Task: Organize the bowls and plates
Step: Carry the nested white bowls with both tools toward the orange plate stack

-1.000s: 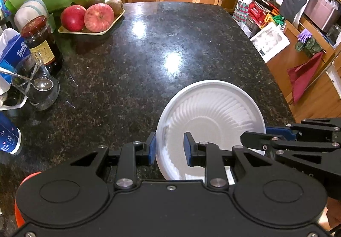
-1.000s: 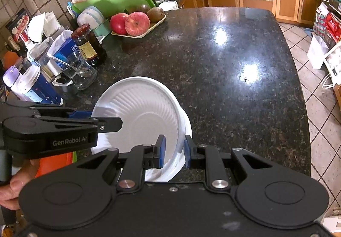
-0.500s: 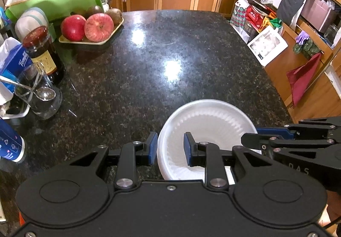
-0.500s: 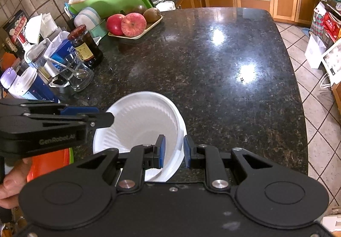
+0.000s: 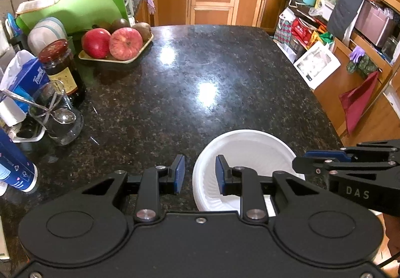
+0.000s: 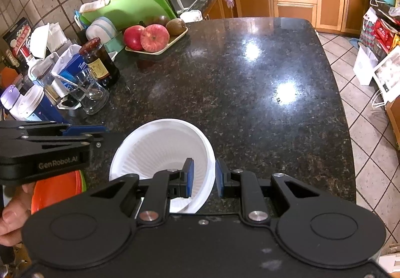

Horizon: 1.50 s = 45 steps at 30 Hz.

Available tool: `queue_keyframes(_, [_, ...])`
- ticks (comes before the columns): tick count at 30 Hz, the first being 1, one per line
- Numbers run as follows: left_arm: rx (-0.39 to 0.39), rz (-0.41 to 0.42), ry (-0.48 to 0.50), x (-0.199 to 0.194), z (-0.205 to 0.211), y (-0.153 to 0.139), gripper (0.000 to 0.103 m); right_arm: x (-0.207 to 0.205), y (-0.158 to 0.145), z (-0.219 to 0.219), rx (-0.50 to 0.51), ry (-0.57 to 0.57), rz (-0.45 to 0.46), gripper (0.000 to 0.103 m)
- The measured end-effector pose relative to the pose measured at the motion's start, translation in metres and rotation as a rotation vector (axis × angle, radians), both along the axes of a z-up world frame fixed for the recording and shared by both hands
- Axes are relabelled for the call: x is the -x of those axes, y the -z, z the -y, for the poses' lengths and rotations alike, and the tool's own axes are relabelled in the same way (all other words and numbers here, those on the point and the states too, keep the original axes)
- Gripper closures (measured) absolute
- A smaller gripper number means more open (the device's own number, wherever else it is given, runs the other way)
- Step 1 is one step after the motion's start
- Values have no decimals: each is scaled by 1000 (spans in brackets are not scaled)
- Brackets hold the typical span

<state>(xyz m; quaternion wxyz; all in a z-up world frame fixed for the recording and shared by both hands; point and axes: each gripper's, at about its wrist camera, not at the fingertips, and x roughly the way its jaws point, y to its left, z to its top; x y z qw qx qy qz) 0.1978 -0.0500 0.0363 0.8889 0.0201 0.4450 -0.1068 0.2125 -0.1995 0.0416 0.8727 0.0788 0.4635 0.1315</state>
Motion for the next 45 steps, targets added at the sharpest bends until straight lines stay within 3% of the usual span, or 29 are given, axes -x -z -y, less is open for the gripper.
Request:
queue_keyframes(11, [7,69,-52,12,-13,-4,68,14,-1,16,-58,60,40,78])
queue_keyframes(19, [-9,128,-95,29,-13,2,68,35,0,22,-26,113,156,76])
queue_keyframes(27, [-22,206,-142,46,-9,9,68,51,4,12,-5,98,272,73])
queue_keyframes(32, [21,189,-116,52,-5,13,68,48,8,3,-14,70,281,71])
queue_keyframes(45, [17,119,-106,42,3,29,68,21,26,2,-25,53,213,71])
